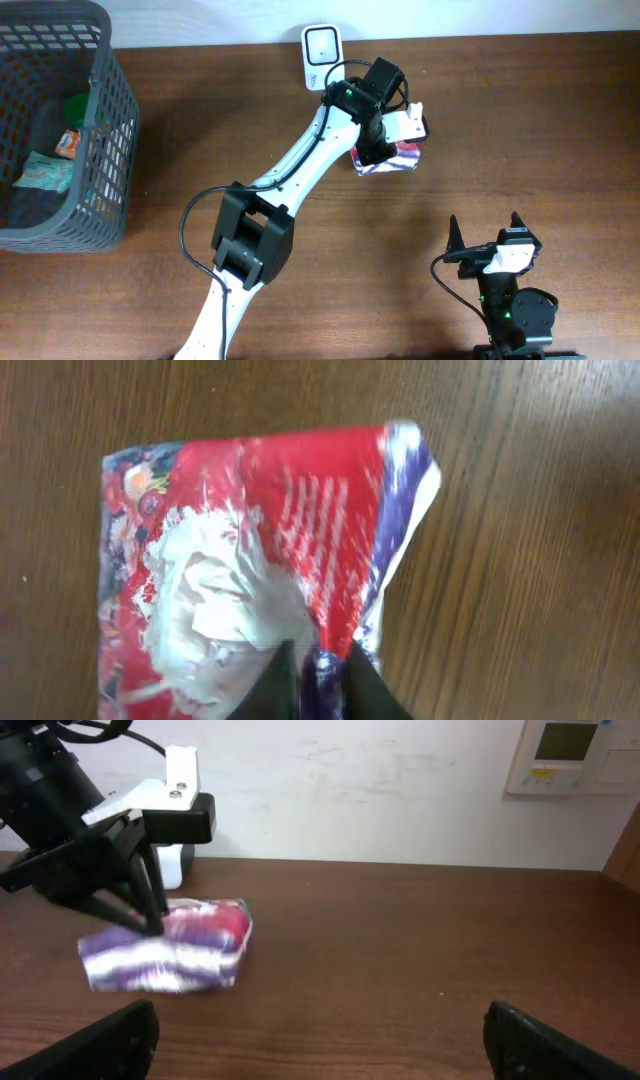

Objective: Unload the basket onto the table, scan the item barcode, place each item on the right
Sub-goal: 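Place the red-purple pack on the table near the scanner, then reach the left gripper back into the basket for the green wipes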

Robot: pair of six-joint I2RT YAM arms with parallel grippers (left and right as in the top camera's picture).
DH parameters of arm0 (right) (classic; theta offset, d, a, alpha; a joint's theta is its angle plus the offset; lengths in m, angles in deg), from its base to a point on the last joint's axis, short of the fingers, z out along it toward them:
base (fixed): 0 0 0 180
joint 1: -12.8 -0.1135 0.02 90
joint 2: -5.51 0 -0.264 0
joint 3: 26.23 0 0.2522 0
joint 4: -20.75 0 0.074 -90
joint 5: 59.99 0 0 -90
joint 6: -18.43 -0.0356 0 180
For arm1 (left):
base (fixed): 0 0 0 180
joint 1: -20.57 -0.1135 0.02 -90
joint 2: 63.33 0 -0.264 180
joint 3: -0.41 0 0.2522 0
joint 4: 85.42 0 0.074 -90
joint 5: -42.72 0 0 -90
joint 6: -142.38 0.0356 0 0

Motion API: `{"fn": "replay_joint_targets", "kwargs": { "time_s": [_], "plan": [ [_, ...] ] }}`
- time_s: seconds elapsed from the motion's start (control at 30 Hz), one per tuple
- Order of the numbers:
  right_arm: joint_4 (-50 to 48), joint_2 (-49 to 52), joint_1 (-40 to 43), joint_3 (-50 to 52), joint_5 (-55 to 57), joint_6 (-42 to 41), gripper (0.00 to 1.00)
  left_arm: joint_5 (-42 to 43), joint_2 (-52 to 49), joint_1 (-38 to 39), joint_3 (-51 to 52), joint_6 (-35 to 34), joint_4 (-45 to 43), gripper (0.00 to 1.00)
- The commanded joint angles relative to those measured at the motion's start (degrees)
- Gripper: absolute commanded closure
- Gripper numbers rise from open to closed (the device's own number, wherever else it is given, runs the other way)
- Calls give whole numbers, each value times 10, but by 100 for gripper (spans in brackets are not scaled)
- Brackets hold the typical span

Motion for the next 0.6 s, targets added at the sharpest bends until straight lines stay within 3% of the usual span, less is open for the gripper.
{"fn": "replay_joint_targets", "kwargs": {
  "time_s": [0.0, 0.2, 0.3, 0.37, 0.57],
  "plan": [
    [1, -4, -5, 5, 9, -4, 1, 14, 2, 1, -5, 19, -3, 1],
    [1, -4, -5, 5, 9, -4, 1, 15, 70, -52, -92, -200, -2, 1],
    [1, -4, -5, 5, 9, -4, 1, 28, 123, -110, -147, -379, 6, 1],
    [1, -4, -5, 5, 9, -4, 1, 85, 173, -174, -162, -403, 19, 1],
    [1, -4, -5, 5, 9, -4, 1, 89, 253, -344, -162, -409, 49, 1]
  ]
}}
